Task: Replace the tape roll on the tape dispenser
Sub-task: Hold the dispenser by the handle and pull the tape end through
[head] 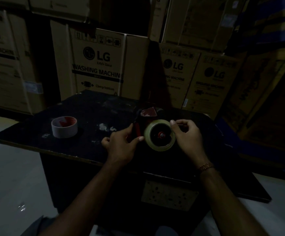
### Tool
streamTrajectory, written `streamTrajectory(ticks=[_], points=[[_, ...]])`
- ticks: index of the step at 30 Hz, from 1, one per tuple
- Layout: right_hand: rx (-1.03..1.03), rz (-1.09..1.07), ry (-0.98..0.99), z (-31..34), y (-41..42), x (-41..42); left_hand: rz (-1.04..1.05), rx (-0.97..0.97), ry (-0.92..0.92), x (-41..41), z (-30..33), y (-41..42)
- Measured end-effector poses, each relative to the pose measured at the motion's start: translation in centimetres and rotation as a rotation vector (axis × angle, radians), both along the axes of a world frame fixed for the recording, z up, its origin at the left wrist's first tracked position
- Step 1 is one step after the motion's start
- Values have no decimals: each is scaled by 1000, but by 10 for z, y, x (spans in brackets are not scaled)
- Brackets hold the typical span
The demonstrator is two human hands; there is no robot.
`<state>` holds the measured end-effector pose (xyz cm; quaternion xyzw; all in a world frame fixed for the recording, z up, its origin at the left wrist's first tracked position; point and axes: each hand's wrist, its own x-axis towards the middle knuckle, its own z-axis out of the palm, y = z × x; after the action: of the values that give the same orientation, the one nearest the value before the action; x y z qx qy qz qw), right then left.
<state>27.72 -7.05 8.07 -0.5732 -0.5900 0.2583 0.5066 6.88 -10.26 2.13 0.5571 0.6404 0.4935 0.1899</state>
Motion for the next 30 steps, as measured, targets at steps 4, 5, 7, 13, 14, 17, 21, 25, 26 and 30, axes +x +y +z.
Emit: streamTrajectory(ticks=[4, 5, 7, 13, 14, 17, 21, 25, 26, 30], points=[[-94, 80, 241, -28, -22, 4, -134, -22, -224, 10, -11, -10], [-135, 99, 362, -32, -30, 2, -158, -23, -255, 14, -12, -12], [-221, 178, 591, -44, -45, 0, -163, -15, -322, 25, -5, -27], [-324, 490, 715, -73, -102, -4, -210, -101, -687, 55, 23, -84], [-318, 538, 670, -76, -109, -6, -218, -118, -721, 56, 22, -87], [-300, 548, 566, -77, -122, -13, -279, -157, -827, 57, 20, -97], [-272, 467, 478, -78, -138, -21, -379, -212, -918, 65, 15, -110], [-267, 386, 511, -81, -151, -23, -467, -238, -960, 74, 10, -124], [-263, 374, 539, -79, -154, -22, -494, -250, -988, 75, 8, -126], [-254, 363, 563, -75, -161, -18, -568, -277, -1119, 81, -2, -130]])
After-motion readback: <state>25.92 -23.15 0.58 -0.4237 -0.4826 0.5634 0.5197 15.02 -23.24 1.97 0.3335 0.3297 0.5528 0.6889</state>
